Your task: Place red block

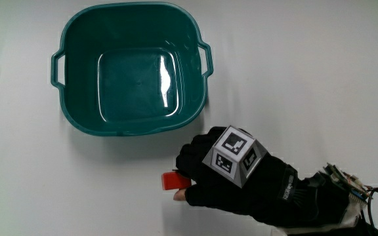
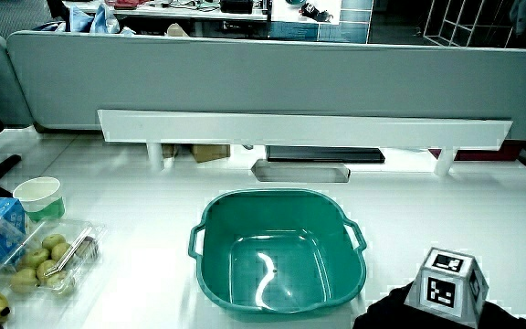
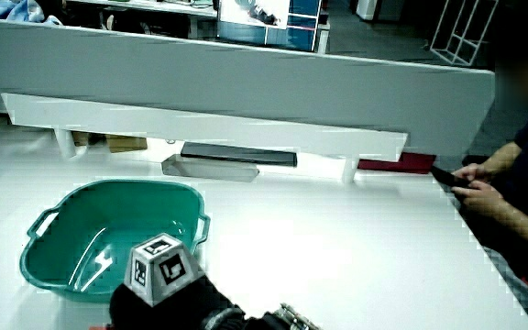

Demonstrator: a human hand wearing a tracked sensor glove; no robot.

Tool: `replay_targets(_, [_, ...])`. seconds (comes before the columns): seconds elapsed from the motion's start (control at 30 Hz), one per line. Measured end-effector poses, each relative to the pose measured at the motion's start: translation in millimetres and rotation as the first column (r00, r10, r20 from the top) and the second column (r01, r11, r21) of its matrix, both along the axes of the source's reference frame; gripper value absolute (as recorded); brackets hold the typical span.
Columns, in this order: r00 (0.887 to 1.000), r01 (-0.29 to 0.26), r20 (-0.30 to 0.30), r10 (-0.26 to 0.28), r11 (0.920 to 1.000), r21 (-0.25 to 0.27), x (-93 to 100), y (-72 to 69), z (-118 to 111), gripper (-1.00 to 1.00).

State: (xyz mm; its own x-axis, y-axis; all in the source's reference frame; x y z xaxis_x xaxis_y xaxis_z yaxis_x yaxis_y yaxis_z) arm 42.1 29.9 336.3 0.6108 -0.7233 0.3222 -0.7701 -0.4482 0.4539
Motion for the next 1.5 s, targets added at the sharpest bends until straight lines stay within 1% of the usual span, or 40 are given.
replay_targets(0.07, [1.0, -0.001, -0.019, 0.0, 0.9999, -0.012, -0.6, 2.0, 8, 0.0])
replay_targets(0.1, [1.0, 0.001, -0.024, -0.001, 1.0, -0.006, -1.2, 2.8, 9, 0.0])
replay_targets(0.13, [1.0, 0.001, -0.031, -0.002, 0.9998, -0.018, -1.8, 3.2, 12, 0.0])
replay_targets(0.17, [1.0, -0.004, -0.027, 0.004, 0.9999, -0.012, -2.4, 3.8, 13, 0.0])
replay_targets(0.2, [0.999, 0.003, -0.038, -0.003, 0.9999, -0.012, -3.5, 4.8, 16, 0.0])
replay_targets(0.27, [0.999, 0.011, -0.045, -0.013, 0.9996, -0.025, -5.1, 6.1, 20, 0.0])
replay_targets(0.37, [0.998, 0.01, -0.063, -0.011, 0.9997, -0.024, -6.7, 7.6, 26, 0.0])
replay_targets(0.4, [0.998, 0.005, -0.066, -0.007, 0.9996, -0.028, -6.8, 7.8, 28, 0.0])
replay_targets(0.47, [0.997, 0.009, -0.075, -0.01, 0.9999, -0.013, -7.5, 8.8, 31, 0.0])
replay_targets(0.57, [0.997, 0.007, -0.075, -0.009, 0.9995, -0.03, -8.0, 10.0, 36, 0.0])
replay_targets(0.6, [0.996, 0.007, -0.089, -0.008, 0.9999, -0.014, -8.2, 10.6, 38, 0.0])
replay_targets(0.67, [0.996, 0.003, -0.087, -0.005, 0.9997, -0.026, -8.1, 10.6, 40, 0.0])
replay_targets(0.73, [0.995, 0.01, -0.096, -0.012, 0.9998, -0.018, -8.6, 11.7, 44, 0.0])
replay_targets(0.83, [0.995, 0.005, -0.101, -0.006, 0.9999, -0.01, -8.8, 12.9, 47, 0.0])
replay_targets(0.87, [0.995, 0.004, -0.095, -0.004, 1.0, -0.005, -9.0, 13.2, 46, 0.0])
replay_targets(0.9, [0.995, 0.004, -0.103, -0.005, 0.9999, -0.011, -9.0, 14.1, 49, 0.0])
replay_targets(0.93, [0.995, 0.006, -0.104, -0.006, 1.0, -0.001, -9.4, 14.8, 49, 0.0])
replay_targets(1.0, [0.994, 0.003, -0.107, -0.003, 1.0, 0.001, -9.9, 15.7, 51, 0.0])
replay_targets(1.03, [0.995, 0.005, -0.103, -0.005, 1.0, 0.001, -10.1, 16.4, 52, -0.04])
replay_targets(1.07, [0.993, 0.008, -0.116, -0.007, 0.9999, 0.014, -10.6, 17.3, 54, -0.08])
replay_targets(1.2, [0.994, 0.006, -0.105, -0.006, 1.0, 0.0, -10.4, 18.8, 56, -0.23])
replay_targets(1.27, [0.995, 0.015, -0.101, -0.013, 0.9998, 0.017, -10.8, 19.8, 55, -0.31])
replay_targets(1.37, [0.994, 0.007, -0.108, -0.005, 0.9998, 0.019, -10.3, 20.2, 56, -0.42])
replay_targets(1.4, [0.995, 0.006, -0.1, -0.005, 0.9999, 0.014, -10.1, 20.2, 55, -0.46])
replay_targets(1.47, [0.995, 0.004, -0.102, -0.004, 1.0, 0.001, -8.7, 20.4, 57, -0.54])
replay_targets(1.5, [0.996, 0.001, -0.088, -0.002, 1.0, -0.006, -8.1, 20.2, 55, -0.58])
